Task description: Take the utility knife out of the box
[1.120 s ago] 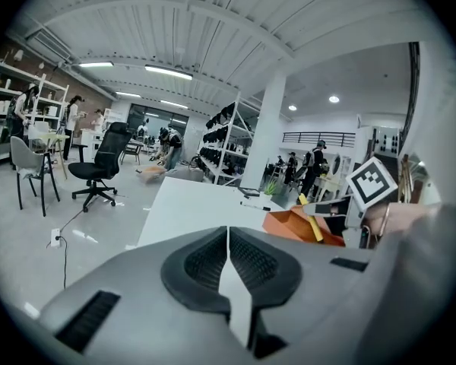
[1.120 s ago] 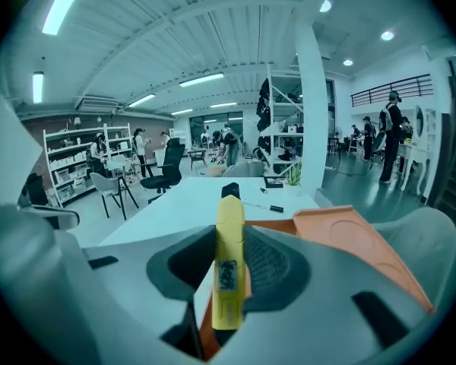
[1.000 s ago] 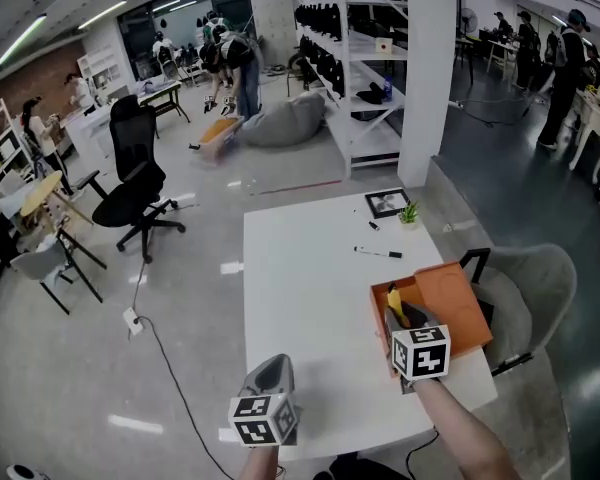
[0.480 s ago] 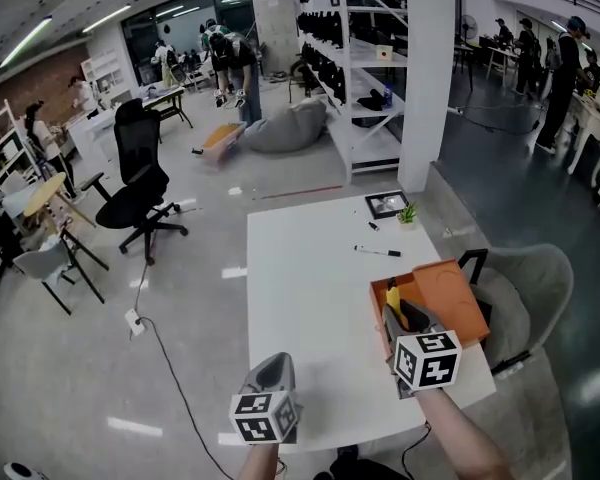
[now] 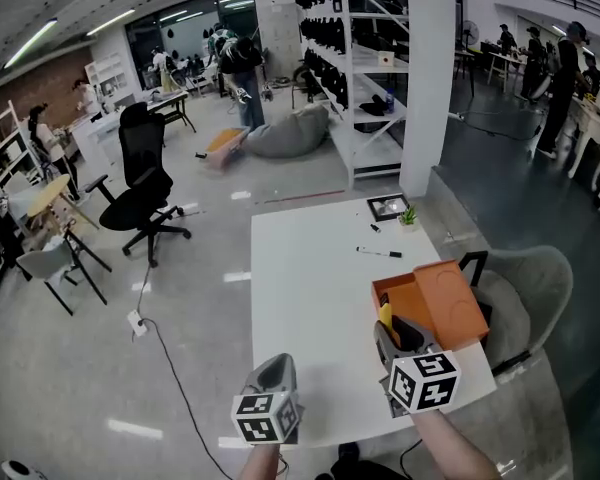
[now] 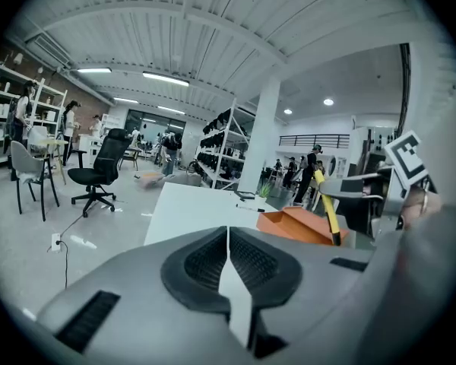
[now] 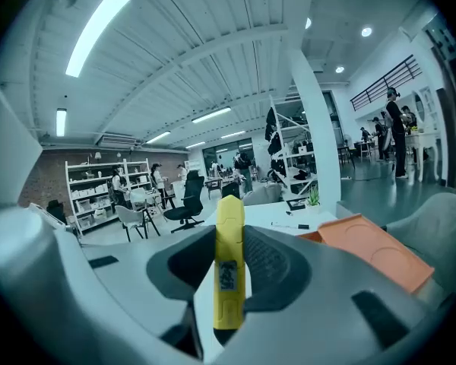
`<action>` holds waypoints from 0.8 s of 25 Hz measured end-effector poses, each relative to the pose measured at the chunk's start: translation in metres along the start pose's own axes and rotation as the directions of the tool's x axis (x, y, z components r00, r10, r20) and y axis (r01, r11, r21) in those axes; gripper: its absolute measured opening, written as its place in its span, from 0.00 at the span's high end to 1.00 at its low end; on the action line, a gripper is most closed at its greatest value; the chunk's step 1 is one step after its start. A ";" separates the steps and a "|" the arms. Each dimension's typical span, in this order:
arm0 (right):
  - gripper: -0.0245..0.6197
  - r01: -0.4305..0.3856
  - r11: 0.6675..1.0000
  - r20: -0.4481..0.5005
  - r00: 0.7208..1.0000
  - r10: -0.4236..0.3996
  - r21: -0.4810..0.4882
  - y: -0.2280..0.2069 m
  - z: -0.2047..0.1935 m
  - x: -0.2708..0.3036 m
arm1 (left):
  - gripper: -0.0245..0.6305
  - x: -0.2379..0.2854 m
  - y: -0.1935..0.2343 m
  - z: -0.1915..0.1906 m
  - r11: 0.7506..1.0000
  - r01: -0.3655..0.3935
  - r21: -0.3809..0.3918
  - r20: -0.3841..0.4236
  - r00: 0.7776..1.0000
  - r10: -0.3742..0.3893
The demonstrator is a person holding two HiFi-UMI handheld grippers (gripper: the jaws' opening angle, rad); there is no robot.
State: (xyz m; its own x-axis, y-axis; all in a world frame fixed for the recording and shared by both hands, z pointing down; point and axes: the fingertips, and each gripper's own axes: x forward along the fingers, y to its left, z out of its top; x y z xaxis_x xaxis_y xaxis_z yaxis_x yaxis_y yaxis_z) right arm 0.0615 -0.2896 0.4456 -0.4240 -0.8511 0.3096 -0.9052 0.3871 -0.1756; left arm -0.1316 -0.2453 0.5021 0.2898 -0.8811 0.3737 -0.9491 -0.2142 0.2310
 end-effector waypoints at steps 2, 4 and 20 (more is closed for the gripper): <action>0.79 -0.008 1.000 -0.005 1.000 0.008 0.001 0.007 -0.006 -0.005 | 0.94 -0.002 0.001 0.000 1.000 -0.001 0.001 0.002 1.000 0.001; 0.79 -0.016 1.000 -0.014 1.000 0.016 0.009 0.013 -0.013 -0.009 | 0.94 -0.004 0.001 0.000 1.000 -0.001 0.004 0.006 1.000 0.001; 0.79 -0.039 0.998 -0.044 0.998 0.041 0.045 0.049 -0.051 -0.041 | 0.94 -0.032 0.004 -0.008 1.000 -0.007 0.004 0.007 1.000 0.007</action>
State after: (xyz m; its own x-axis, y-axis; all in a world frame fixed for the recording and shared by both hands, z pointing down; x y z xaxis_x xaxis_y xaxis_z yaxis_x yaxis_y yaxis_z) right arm 0.0335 -0.2175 0.4724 -0.4620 -0.8179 0.3429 -0.8855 0.4041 -0.2293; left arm -0.1437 -0.2140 0.4984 0.2827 -0.8853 0.3693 -0.9514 -0.2099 0.2254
